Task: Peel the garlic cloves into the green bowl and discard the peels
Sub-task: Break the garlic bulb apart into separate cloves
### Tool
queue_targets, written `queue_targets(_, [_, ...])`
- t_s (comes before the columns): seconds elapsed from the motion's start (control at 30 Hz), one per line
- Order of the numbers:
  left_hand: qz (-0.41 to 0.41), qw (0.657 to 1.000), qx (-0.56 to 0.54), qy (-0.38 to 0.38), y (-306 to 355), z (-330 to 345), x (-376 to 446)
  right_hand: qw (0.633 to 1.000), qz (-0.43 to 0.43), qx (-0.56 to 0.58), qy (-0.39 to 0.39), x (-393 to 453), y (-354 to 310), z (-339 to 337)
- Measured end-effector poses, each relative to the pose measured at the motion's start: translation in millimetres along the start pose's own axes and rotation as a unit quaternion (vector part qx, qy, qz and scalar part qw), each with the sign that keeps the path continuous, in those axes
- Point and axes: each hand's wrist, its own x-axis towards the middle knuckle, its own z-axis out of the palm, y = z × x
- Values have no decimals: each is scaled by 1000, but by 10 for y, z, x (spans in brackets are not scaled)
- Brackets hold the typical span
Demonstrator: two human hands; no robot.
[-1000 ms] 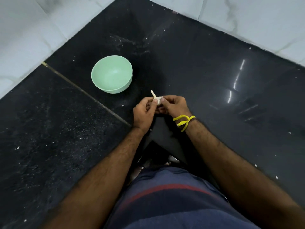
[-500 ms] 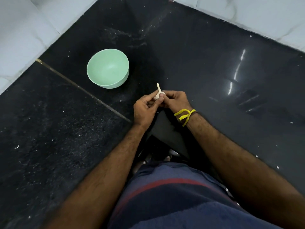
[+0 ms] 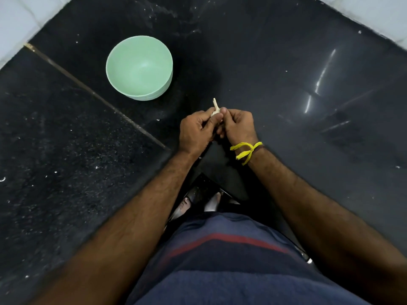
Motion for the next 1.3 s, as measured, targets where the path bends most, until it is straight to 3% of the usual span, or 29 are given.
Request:
queue_targets(0.17, [15,999,-7,-30,-26,9,8,999,12,35,-36,4,-5,-22])
queue_targets(0.33, [3,999,-39,5,35,-8,-50,990,49,86,-97,46,-70,-137])
queue_targets(0.8, [-20,998,-42,-32,104,-57,-92,995,18,93,-27,-35,-90,-186])
queue_targets(1.03, [-35,998,-44,-4,138,-44,-199,1000,6,5,-4,-4,-108,-265])
queue_targets(1.3, [-49,994,-85,45,146,-23,-204,987,-22,-117,103,187,-122,-288])
